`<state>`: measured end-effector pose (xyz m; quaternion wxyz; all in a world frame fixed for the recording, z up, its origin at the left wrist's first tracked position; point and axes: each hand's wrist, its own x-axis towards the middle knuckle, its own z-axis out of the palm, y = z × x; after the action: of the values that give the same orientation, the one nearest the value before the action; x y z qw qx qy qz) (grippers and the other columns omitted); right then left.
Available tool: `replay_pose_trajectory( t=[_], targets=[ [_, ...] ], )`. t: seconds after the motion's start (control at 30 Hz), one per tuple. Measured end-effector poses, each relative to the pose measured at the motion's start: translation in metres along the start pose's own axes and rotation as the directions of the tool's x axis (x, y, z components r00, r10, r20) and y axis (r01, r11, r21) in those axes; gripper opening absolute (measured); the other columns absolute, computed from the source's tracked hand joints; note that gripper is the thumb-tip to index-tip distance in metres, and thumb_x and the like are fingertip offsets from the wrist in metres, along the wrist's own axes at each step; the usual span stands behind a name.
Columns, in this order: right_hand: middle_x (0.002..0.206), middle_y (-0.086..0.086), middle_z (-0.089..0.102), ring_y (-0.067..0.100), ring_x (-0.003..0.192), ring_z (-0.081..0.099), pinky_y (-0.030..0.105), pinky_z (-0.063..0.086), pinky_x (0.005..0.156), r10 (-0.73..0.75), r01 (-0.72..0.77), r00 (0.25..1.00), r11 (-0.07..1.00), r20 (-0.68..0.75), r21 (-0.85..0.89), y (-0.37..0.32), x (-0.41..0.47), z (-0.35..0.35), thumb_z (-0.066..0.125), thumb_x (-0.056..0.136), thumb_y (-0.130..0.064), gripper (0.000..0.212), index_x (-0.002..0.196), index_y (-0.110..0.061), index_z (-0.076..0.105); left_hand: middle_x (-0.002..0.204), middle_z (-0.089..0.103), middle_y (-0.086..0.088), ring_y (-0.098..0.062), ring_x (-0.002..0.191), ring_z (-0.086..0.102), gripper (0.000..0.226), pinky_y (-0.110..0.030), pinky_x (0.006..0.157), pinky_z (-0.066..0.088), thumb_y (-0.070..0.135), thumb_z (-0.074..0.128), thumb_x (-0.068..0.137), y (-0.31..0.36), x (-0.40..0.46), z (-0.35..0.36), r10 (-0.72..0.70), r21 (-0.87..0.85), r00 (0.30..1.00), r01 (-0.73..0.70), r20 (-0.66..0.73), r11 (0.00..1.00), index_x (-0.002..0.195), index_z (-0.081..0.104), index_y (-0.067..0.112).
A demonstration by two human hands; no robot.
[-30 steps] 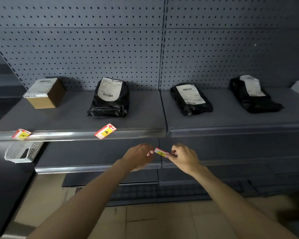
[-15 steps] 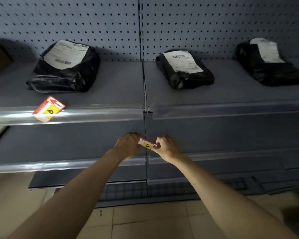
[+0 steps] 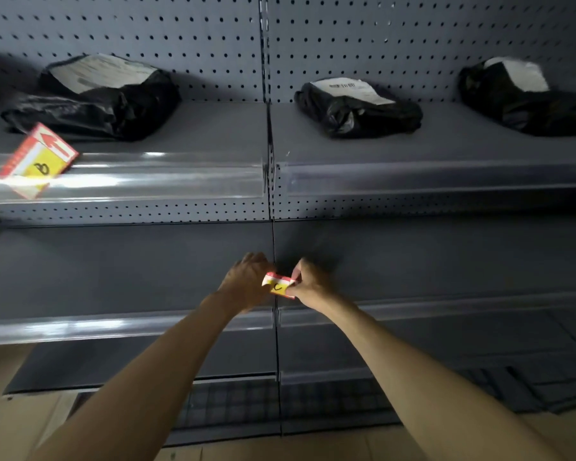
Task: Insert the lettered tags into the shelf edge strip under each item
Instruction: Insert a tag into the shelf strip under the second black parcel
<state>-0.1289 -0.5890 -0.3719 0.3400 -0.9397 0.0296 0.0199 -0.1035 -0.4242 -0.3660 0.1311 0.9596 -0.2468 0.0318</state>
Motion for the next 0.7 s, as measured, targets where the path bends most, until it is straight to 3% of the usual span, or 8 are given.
replay_pose_trajectory(
  t=[0.1,0.27,0.37,0.5,0.7],
  targets=[
    [0.089,0.005,0.063,0.019,0.077,0.059,0.033,0.047,0.065,-0.100,0.100,0.995,0.995,-0.018,0.008,-0.006,-0.013,-0.008,0.069,0.081,-0.009,0.015,0.091,-0.015,0.059,0.107,0.059,-0.003,-0.019,0.108,0.052,0.013,-0.030,0.087,0.043,0.024,0.062,0.091,0.012,-0.015,-0.019,0.015,-0.059,0.997,-0.019,-0.074,0.998,0.100,0.070,0.019],
    [0.093,0.009,0.062,0.019,0.080,0.057,0.028,0.043,0.071,-0.224,0.227,0.973,0.973,-0.045,0.053,-0.034,-0.063,-0.048,0.061,0.090,-0.006,0.006,0.091,-0.006,0.066,0.097,0.063,0.000,-0.018,0.091,0.059,0.010,-0.036,0.078,0.051,0.023,0.061,0.091,0.042,-0.057,-0.077,-0.018,-0.189,0.998,0.008,-0.054,0.982,0.098,0.068,0.021],
    [0.085,0.004,0.066,0.009,0.066,0.058,0.028,0.047,0.065,-0.211,0.215,0.977,0.970,-0.039,0.117,-0.057,-0.104,-0.086,0.061,0.092,-0.007,0.007,0.093,-0.006,0.067,0.092,0.063,0.002,-0.016,0.082,0.060,0.010,-0.033,0.073,0.049,0.028,0.060,0.092,0.069,-0.080,-0.117,-0.020,-0.230,1.000,0.015,-0.020,0.973,0.096,0.068,0.023],
    [0.071,-0.009,0.060,0.000,0.051,0.059,0.015,0.047,0.049,-0.160,0.175,0.983,0.965,-0.089,0.194,-0.088,-0.149,-0.143,0.062,0.091,-0.011,0.004,0.093,-0.012,0.065,0.086,0.062,0.006,-0.010,0.075,0.052,0.013,-0.032,0.071,0.048,0.031,0.058,0.093,0.107,-0.094,-0.178,0.006,-0.248,1.000,-0.011,-0.020,0.969,0.093,0.066,0.022],
    [0.070,0.004,0.066,0.014,0.050,0.065,0.038,0.058,0.058,-0.101,0.132,0.986,0.962,-0.136,0.238,-0.122,-0.176,-0.237,0.063,0.090,-0.011,0.004,0.089,-0.011,0.067,0.094,0.061,0.005,-0.010,0.085,0.055,0.011,-0.031,0.072,0.048,0.030,0.060,0.091,0.163,-0.082,-0.256,0.080,-0.252,0.984,-0.119,-0.159,0.960,0.095,0.065,0.021]
  ],
)
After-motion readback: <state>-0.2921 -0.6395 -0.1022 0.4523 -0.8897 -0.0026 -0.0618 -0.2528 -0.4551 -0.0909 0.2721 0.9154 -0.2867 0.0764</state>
